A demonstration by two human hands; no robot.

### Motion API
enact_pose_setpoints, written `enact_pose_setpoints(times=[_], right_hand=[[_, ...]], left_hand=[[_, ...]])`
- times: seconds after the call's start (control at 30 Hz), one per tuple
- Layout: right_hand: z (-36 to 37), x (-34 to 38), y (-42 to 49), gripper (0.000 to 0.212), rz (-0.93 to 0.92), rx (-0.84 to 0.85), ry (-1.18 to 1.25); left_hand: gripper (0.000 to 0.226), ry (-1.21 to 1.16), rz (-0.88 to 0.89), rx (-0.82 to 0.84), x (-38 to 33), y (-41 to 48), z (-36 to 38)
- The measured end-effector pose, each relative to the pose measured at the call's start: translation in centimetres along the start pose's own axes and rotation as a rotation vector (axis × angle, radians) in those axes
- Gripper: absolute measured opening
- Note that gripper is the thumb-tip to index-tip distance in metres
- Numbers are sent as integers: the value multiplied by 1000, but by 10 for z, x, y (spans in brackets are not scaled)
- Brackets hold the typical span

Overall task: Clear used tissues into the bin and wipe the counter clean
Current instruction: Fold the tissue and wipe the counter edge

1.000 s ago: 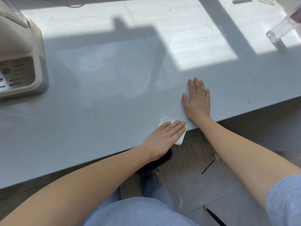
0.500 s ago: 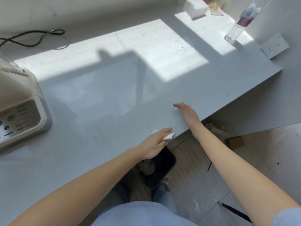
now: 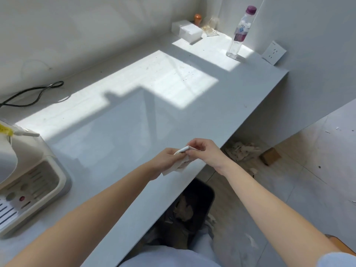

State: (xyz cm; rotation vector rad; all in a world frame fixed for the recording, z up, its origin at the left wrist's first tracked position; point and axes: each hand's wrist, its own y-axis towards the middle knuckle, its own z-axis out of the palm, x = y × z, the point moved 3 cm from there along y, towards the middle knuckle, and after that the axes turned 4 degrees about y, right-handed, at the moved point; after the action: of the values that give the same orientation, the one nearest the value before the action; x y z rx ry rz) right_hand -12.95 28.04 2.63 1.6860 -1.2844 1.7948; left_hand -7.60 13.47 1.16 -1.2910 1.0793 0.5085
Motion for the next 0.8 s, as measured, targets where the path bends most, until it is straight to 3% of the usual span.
enact_pose_setpoints(times=[0.17,0.27,0.4,0.5,0.57,0.67,0.8], right_hand=[[18,7,6,7,-42,-202,-116],[42,13,6,12,-185,-299,-251],[81,13,-4,5,-339,-262,-466],[101,3,-13,12,-351,-216,-521],[110,-6,-18,21,-328,-140,-502],[115,-16,-22,24,-310,-38,-365],[111,-20,-18,22,-211,24,-237]], left_hand=[[27,-230,-39,-22,21,-21,-11],[28,-330,-56,-100,26,-30,-17],[28,-647,-127,-262,27,-40,-25],[29,-965,-208,-333,38,-44,-33],[31,-929,-205,-300,45,-49,-37],[23,-673,-150,-311,57,-54,-39],[30,-467,-22,-581,61,-61,-46]])
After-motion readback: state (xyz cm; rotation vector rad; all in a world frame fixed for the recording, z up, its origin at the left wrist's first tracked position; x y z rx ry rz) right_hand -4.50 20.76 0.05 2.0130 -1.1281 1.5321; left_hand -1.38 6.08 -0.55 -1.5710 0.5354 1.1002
